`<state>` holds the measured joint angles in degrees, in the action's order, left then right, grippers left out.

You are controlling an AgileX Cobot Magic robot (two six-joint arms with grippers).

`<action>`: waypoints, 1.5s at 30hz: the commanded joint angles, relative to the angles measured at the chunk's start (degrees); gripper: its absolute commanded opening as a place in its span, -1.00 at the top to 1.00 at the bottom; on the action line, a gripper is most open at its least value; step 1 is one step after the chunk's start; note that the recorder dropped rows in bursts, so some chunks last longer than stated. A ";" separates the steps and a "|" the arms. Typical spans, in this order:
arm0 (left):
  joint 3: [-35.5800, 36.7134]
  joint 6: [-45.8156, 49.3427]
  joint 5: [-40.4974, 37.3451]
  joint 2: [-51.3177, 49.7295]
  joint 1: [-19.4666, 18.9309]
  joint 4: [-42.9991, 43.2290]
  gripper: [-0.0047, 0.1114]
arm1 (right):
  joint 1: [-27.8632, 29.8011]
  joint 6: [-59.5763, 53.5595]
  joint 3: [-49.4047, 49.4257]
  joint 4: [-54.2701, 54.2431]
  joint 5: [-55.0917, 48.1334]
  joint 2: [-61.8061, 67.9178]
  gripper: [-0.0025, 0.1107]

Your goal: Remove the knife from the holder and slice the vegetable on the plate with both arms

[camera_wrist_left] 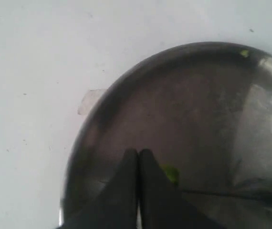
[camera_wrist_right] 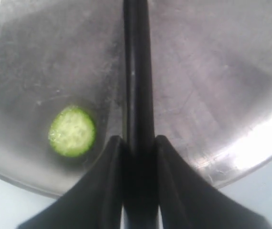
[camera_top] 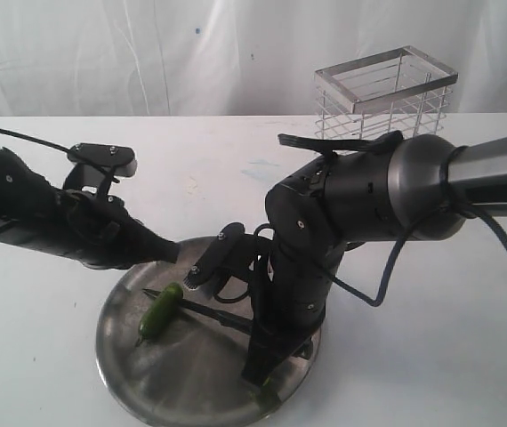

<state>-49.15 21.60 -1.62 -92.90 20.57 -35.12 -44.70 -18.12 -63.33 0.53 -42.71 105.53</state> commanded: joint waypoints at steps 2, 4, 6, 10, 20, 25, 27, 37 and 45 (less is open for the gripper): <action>0.51 0.33 -7.26 1.73 0.08 -0.36 0.92 | 0.25 -0.11 -0.25 0.53 0.43 0.01 0.96; 0.51 0.07 -7.42 0.88 0.19 -1.25 0.92 | 0.25 -0.11 -0.25 0.53 0.53 0.01 0.96; 0.51 0.09 -7.05 0.11 0.19 -3.40 0.92 | 0.25 -0.11 -0.25 0.53 0.53 0.01 0.96; 0.51 0.50 -6.95 -1.46 0.19 -6.53 0.92 | 0.25 -0.11 -0.25 0.53 0.53 0.01 0.96; 0.33 12.41 -11.48 -1.77 0.08 -12.32 0.92 | 0.25 -0.11 -0.25 0.96 0.51 0.01 0.96; -1.70 26.65 -21.54 -1.77 -3.90 -23.53 0.92 | 0.25 -0.11 -0.25 1.26 0.51 0.01 0.96; -2.24 30.13 -23.91 -1.77 -6.12 -27.97 0.92 | 0.25 -0.11 -0.25 1.24 0.40 0.01 0.96; -2.32 35.33 -23.67 -5.91 -7.28 -32.54 0.92 | 0.25 -0.11 -0.25 1.24 0.28 0.01 0.96; -2.32 42.89 -26.11 -9.48 -7.28 -40.41 0.92 | 0.25 -0.11 -0.25 1.39 0.27 0.01 0.96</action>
<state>-51.35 63.69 -26.65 -101.59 13.48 -74.13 -44.70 -18.12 -63.33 1.35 -42.50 105.53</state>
